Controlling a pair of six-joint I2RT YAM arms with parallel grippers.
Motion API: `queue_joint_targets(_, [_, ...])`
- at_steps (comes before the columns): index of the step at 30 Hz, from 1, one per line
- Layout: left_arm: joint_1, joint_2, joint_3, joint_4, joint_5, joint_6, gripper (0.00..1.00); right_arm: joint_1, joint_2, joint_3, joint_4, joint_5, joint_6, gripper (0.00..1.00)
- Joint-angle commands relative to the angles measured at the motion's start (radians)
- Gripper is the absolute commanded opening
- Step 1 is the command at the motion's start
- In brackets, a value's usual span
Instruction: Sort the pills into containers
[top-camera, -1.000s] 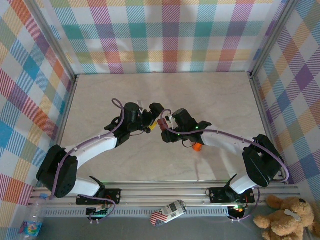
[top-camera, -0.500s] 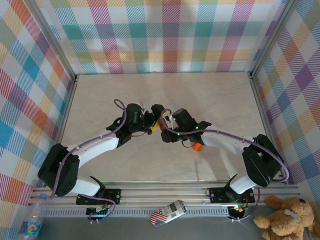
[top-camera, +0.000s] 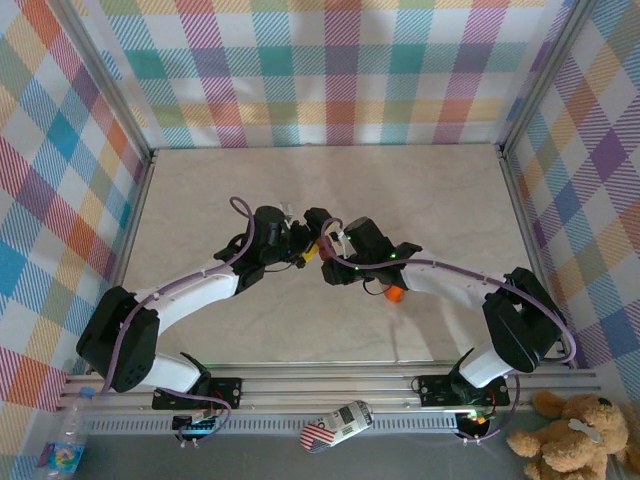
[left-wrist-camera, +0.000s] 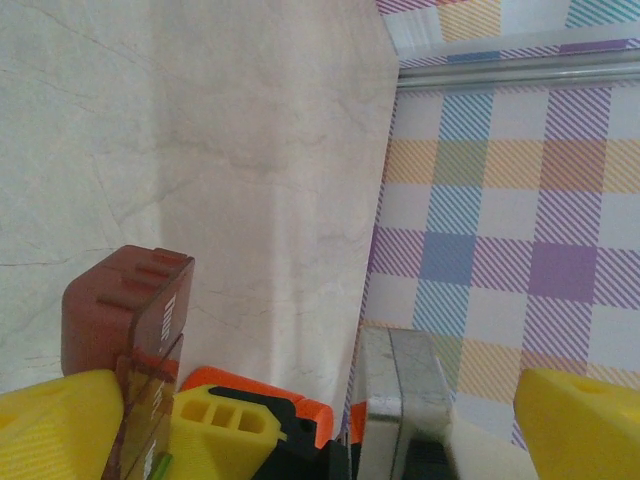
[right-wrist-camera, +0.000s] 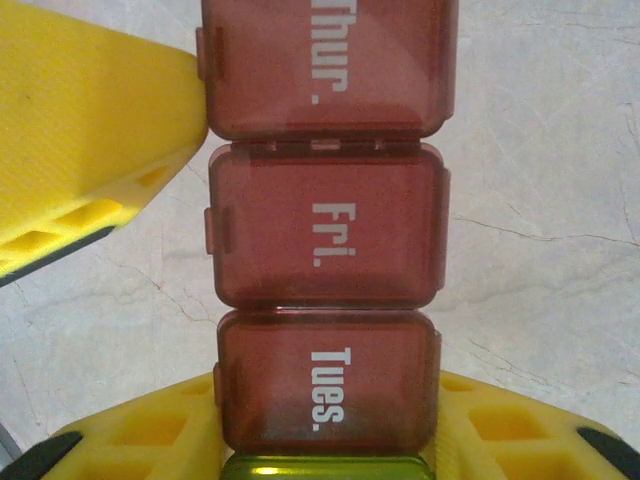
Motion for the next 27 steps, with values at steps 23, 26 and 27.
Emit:
queue_joint_targets(23, [-0.044,-0.034,0.104,0.005,-0.021,0.009,1.0,0.015,0.021,-0.049,0.045,-0.01,0.016,0.43])
queue_joint_targets(26, [-0.044,-0.06,0.093,-0.054,-0.066,0.025,1.0,0.015,0.02,-0.053,0.047,-0.009,0.015,0.43])
queue_joint_targets(27, [-0.044,-0.071,0.084,-0.074,-0.091,0.03,1.0,0.015,0.019,-0.055,0.045,-0.007,0.014,0.43])
